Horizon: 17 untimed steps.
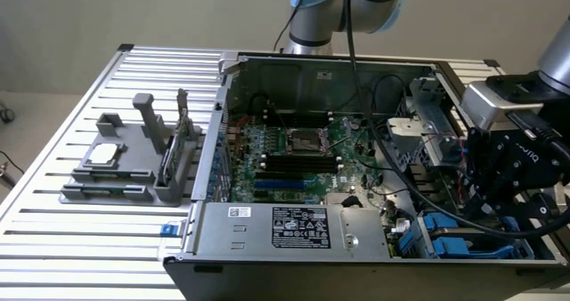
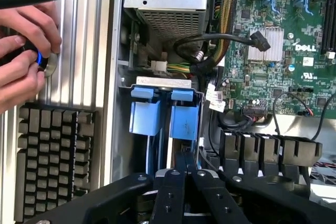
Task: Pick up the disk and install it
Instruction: 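Insert the disk into the insertion slot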
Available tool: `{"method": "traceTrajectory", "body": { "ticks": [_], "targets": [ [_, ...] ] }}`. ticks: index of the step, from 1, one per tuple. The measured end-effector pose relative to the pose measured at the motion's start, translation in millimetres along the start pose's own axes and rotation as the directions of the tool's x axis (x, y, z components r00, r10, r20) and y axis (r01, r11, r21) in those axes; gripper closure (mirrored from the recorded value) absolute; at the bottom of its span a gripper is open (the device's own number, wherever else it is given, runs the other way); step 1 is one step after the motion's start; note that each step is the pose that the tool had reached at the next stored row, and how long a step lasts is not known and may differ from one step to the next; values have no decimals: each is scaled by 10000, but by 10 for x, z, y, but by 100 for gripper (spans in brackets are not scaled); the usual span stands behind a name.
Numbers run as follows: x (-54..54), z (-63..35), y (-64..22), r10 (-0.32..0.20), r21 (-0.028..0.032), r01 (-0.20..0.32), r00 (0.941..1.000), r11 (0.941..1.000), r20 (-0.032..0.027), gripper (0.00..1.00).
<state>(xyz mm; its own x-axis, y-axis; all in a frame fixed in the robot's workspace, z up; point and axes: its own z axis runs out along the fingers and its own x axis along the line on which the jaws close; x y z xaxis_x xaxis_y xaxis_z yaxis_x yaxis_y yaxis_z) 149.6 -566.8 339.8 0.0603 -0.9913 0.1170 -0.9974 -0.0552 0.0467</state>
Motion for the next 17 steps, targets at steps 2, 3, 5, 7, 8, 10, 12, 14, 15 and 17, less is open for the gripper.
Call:
{"method": "traceTrajectory", "body": {
  "ticks": [2, 3, 5, 7, 8, 10, 12, 14, 15, 17],
  "targets": [
    [6, -56, 13, -2, -13, 2, 10000, 10000, 0, 89],
    [9, -85, 21, -2, -17, 2, 10000, 10000, -2, 89],
    [16, -150, 38, -2, -23, 2, 10000, 10000, 0, 89],
    [26, -234, 45, -2, -26, 2, 10000, 10000, 0, 89],
    [31, -282, 48, -3, -27, 3, 10000, 10000, 1, 89],
    [40, -356, 51, -3, -27, 3, 10000, 10000, -2, 89],
    [41, -359, 51, -3, -27, 3, 10000, 10000, 10, 89],
    [41, -359, 52, -3, -26, 3, 10000, 10000, 15, 89],
    [41, -359, 52, -3, -26, 3, 10000, 10000, 14, 89],
    [41, -360, 51, -3, -27, 4, 10000, 10000, 13, 89]
  ]
}}
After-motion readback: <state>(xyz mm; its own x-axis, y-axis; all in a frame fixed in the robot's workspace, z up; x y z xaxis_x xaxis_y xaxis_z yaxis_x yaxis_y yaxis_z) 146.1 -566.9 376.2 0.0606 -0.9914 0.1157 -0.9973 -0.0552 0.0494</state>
